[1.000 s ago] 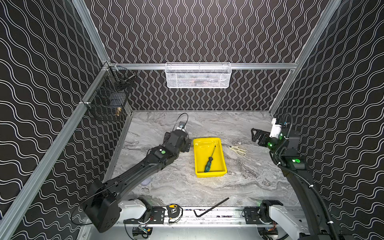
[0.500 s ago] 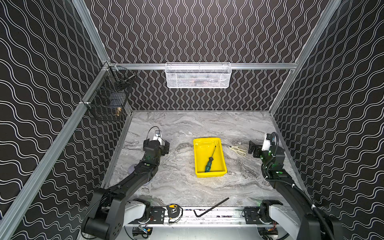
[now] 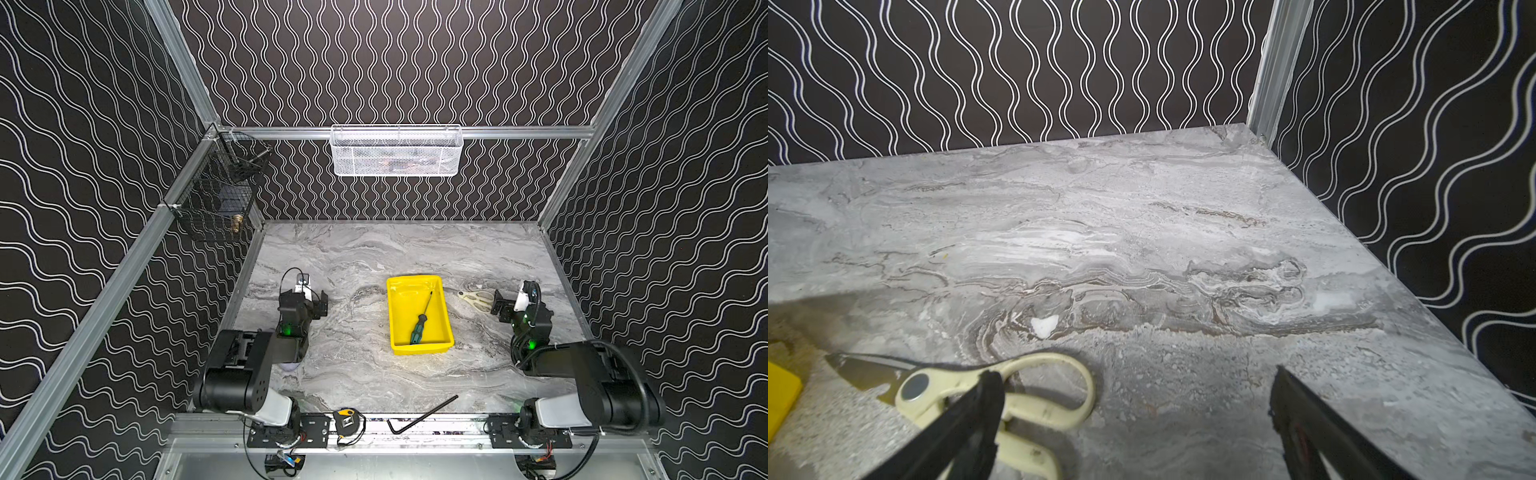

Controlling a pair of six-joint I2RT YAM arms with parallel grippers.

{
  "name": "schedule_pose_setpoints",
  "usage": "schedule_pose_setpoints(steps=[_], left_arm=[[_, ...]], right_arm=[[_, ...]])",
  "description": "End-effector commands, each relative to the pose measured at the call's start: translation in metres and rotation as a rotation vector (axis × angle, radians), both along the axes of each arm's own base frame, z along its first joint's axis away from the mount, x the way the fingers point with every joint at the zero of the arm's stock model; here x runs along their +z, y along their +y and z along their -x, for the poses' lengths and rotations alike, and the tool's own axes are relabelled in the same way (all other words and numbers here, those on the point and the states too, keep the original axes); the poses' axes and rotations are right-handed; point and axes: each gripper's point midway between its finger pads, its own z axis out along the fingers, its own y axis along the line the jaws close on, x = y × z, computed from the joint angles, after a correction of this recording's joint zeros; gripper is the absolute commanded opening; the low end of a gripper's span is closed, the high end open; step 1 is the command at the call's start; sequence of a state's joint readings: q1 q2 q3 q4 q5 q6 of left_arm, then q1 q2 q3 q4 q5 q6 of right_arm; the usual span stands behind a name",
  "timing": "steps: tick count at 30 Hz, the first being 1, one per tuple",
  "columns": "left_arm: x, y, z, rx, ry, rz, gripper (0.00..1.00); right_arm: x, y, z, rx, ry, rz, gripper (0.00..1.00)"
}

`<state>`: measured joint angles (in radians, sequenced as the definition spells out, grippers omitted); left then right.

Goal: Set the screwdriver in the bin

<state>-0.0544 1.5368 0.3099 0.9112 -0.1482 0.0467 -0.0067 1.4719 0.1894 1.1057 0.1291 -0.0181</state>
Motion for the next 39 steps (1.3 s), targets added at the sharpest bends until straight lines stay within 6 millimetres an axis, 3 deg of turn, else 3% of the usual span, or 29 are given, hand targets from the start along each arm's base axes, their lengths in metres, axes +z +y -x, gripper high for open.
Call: schedule_pose_setpoints(steps=[1,7,14,39], left_arm=[[0.020,-0.004,-0.011,-0.031,-0.128,0.051,0.99],[0.012,-0.005,-0.012,-0.050,-0.133,0.057,0.99],[0.002,-0.014,-0.024,-0.103,-0.044,0.045,0.99],[0.003,-0.015,-0.025,-0.098,-0.048,0.033,0.99]], right_arm=[[0.034,0.000,-0.005,-0.001,-0.173,0.000,1.00],[0.032,0.001,-0.004,0.004,-0.173,-0.001,1.00],[0.023,0.003,-0.021,0.027,-0.097,-0.008,1.00],[0.020,-0.005,-0.025,0.012,-0.076,-0.032,1.00]])
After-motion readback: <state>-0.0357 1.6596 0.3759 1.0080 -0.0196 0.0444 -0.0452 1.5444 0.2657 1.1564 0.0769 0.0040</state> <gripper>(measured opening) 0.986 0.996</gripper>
